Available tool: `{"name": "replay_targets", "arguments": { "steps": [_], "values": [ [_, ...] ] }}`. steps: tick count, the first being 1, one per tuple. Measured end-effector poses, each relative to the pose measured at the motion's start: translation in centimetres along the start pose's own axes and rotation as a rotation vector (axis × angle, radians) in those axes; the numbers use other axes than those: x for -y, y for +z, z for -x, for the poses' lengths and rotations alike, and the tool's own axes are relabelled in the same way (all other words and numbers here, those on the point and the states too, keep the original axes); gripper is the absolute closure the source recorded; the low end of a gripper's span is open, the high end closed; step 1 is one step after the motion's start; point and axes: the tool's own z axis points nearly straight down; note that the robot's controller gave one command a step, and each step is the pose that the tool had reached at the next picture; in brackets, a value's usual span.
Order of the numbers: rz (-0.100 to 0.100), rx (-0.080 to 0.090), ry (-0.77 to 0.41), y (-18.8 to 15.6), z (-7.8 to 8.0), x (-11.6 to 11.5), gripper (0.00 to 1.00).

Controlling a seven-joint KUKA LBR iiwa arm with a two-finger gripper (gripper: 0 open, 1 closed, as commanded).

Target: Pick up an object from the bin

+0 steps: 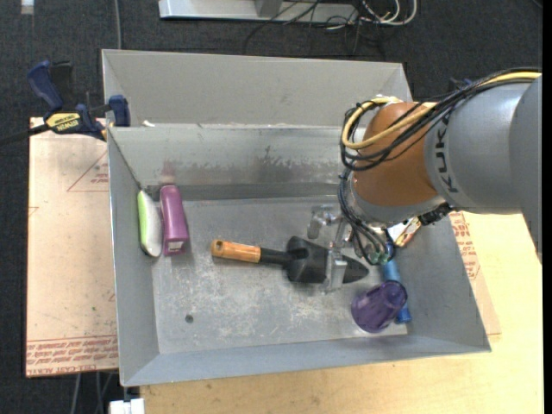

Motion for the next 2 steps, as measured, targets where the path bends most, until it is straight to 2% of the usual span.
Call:
{"name": "replay_targets", "arguments": {
  "steps": [1, 2],
  "values": [
    [0.003, 0.008, 0.33, 3.0, -1.4, -4.6, 0.0],
    [0.001, 0.002, 0.113, 2.9, 1.7, -2.2, 1.0]
  ]
}}
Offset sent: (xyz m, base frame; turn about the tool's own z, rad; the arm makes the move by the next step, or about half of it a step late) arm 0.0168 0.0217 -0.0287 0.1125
